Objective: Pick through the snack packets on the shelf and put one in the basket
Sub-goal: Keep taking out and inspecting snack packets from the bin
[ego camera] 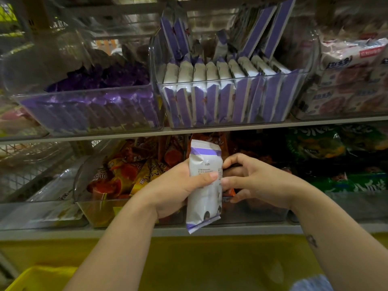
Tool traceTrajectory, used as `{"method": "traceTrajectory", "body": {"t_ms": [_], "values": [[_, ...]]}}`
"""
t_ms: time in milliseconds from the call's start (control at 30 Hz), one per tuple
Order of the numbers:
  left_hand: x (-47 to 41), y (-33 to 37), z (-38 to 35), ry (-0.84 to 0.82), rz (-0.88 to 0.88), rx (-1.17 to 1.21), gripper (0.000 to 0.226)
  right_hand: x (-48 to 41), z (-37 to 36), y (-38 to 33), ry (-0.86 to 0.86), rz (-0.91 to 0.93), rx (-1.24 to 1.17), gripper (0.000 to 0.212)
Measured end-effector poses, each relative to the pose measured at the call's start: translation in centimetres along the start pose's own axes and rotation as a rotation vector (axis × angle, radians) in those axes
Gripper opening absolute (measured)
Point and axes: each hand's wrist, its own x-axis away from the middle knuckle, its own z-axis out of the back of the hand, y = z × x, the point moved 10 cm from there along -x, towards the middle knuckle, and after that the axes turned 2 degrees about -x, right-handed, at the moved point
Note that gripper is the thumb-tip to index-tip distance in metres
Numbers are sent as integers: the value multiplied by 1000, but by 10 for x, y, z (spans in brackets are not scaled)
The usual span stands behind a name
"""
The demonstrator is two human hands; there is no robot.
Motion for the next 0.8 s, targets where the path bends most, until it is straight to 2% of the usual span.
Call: {"method": "traceTrajectory", "body": {"t_ms": [100,167,233,300,367,433,467,533,633,800], "values": [[3,3,7,-43,-1,89,50,1,7,-7,62,64,39,56],[4,4,10,-48,-15,133,51,2,5,-14,45,126,54,53],[3,9,21,45,-61,127,56,3,4,-23,52,198,73,44],[3,18,42,221,-153,-10,60,7,7,-33,95,274,172,35],[7,33,54,327,-257,-294,57,11,3,-44,121,326,347,36],[9,37,47,272,-290,-473,50,14,-5,-52,134,371,429,40],[9,36,42,222,-288,-484,45,15,-7,-55,154,396,436,41],[8,32,39,170,-284,-458,36,15,-6,-58,202,414,421,44],[10,32,50,197,-301,-360,29,17,8,-56,220,341,372,57],[9,20,77,275,-256,-135,25,23,35,-51,295,308,301,27]]}}
